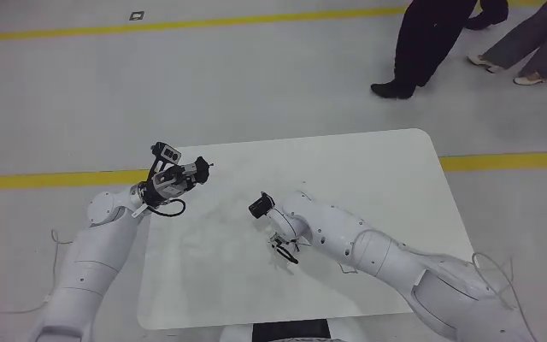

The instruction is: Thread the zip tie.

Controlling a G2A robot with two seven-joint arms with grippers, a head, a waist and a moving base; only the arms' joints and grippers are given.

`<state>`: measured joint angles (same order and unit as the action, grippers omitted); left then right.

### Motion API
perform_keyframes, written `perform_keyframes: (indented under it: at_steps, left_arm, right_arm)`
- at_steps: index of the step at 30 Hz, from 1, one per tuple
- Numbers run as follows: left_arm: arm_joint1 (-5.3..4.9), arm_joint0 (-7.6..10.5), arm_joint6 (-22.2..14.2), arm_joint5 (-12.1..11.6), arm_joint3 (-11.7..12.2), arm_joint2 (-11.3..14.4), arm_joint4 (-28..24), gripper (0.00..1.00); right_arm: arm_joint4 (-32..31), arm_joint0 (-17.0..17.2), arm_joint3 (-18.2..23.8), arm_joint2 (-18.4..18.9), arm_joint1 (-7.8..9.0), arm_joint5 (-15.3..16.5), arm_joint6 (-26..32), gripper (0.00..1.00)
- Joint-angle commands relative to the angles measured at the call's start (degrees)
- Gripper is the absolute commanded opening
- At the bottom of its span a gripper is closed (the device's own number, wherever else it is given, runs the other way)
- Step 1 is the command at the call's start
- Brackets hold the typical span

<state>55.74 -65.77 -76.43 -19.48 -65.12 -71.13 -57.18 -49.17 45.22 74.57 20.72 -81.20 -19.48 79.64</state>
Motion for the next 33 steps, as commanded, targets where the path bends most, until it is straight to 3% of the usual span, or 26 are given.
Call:
perform_keyframes:
  at_steps: [1,18,31,33]
  left_arm:
    - [0.00,0.00,0.00,0.00,0.00,0.00,0.00,0.00]
    - [0.00,0.00,0.00,0.00,0.00,0.00,0.00,0.00]
    - [0.00,0.00,0.00,0.00,0.00,0.00,0.00,0.00]
    - [0.00,0.00,0.00,0.00,0.00,0.00,0.00,0.00]
  right_arm:
    - [0.00,0.00,0.00,0.00,0.00,0.00,0.00,0.00]
    - [-7.14,2.35,2.12,0.53,1.00,0.00,0.00,0.00]
    - [-6.95,2.06,0.11,0.50,0.35,0.00,0.00,0.00]
    - [-6.88,1.97,-0.24,0.52,0.18,0.00,0.00,0.20]
